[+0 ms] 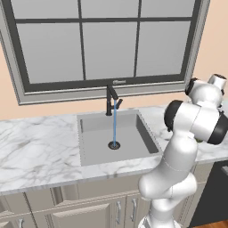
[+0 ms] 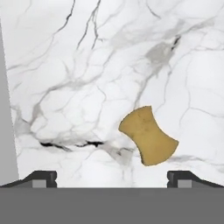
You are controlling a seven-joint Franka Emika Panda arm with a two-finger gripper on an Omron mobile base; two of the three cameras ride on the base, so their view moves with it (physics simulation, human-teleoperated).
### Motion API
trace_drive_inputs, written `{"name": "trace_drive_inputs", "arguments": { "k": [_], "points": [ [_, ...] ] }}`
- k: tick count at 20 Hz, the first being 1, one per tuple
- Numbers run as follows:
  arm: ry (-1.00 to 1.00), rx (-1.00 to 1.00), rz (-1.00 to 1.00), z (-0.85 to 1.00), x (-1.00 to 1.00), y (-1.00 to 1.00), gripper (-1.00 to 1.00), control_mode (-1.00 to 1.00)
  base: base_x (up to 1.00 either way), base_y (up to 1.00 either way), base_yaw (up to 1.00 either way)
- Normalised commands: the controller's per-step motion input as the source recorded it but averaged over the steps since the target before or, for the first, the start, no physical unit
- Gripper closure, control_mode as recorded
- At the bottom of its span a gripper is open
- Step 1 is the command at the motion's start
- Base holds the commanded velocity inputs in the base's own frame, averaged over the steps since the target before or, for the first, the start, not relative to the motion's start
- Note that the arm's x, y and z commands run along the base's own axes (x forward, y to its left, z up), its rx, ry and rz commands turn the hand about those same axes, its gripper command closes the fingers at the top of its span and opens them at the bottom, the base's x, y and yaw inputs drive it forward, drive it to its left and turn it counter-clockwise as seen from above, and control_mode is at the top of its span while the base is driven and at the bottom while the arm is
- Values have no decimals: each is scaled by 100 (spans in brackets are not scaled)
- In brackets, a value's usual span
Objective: Soak the sponge with water for a few seconds and then drop it inside the sink.
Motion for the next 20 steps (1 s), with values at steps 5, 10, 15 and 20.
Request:
{"name": "trace_drive_inputs", "arguments": {
  "k": [5,10,15,20],
  "points": [
    [-4,0,5,-13,-11,-16,-100,-100,0,0,0],
    [0,0,8,-15,-2,-7,-100,-100,0,0,0],
    [0,0,12,-9,0,0,-100,-100,0,0,0],
    [0,0,18,-5,0,-3,-100,-100,0,0,0]
  ]
}}
